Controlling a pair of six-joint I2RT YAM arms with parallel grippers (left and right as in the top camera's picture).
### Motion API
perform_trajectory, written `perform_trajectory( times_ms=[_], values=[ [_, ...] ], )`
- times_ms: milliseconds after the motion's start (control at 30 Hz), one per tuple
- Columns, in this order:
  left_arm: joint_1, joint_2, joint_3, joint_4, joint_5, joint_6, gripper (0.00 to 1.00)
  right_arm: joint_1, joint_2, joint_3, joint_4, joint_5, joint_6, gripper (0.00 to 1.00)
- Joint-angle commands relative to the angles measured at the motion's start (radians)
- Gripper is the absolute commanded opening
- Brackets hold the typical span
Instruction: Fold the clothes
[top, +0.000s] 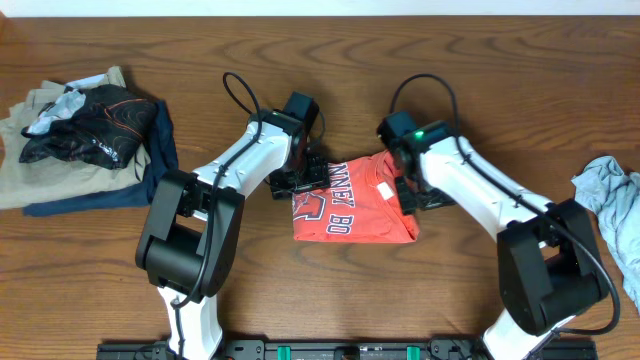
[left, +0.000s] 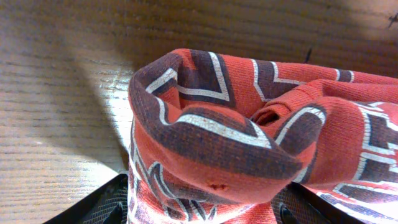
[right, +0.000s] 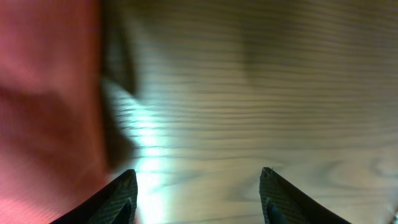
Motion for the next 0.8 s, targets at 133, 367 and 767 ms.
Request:
perform_trajectory(
  times_ms=[133, 367, 767],
  values=[
    [-0.01, 0.045, -0.009, -0.067, -0.025, 0.014, 0.72, -0.059, -0.025, 0.011, 0.018, -0.069, -0.01, 0.62],
    [-0.01, 0.045, -0.009, -0.069, -0.044, 0.014, 0.72, -0.046, -0.162, 0.012, 0.158, -0.297, -0.086, 0.63],
    [-0.01, 0.045, -0.009, -0.061, -0.044, 0.013, 0.72, 0.017, -0.087, 0.011, 0.349, -0.438, -0.153, 0.4]
  ],
)
